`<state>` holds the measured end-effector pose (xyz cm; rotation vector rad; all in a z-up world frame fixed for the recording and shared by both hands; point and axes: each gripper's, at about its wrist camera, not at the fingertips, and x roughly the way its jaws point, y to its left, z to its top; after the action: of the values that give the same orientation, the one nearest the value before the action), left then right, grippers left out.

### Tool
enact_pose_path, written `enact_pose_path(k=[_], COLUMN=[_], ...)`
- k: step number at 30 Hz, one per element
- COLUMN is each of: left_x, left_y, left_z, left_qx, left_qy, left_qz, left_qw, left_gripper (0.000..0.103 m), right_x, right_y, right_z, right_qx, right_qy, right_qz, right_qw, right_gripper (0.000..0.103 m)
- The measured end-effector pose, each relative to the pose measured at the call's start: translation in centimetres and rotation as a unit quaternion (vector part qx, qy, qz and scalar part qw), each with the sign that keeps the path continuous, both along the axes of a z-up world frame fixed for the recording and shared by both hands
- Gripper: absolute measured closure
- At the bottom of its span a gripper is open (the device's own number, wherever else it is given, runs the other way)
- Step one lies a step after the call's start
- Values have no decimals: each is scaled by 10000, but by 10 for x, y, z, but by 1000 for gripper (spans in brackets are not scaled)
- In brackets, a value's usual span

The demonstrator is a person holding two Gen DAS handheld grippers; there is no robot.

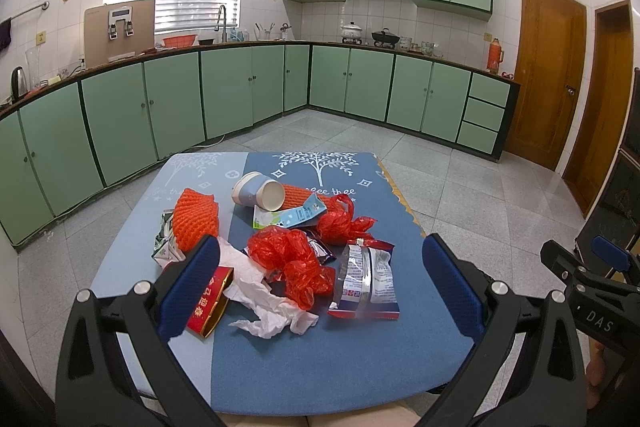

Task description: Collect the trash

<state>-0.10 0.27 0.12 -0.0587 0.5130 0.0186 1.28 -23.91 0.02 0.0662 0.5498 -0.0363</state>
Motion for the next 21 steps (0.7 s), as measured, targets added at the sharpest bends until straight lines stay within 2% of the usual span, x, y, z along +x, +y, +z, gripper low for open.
enact_pose_path(k=[6,10,21], left_x=[3,6,15], left_y=[5,19,74], left_z=[-2,-9,-43], left_qx=[-10,111,271], left_qy=[11,-30,185], left_qz=[8,236,790], left_qw=[10000,9997,9963], left_gripper=[5,5,5], right_x=[0,4,41], right_y=[0,3,57], right_z=[0,-2,-33], right_qx=[38,65,104], right_qy=[1,-20,-11], right_qz=[40,157,898], right_qw=[10000,9999,9959], right_gripper=[6,6,18])
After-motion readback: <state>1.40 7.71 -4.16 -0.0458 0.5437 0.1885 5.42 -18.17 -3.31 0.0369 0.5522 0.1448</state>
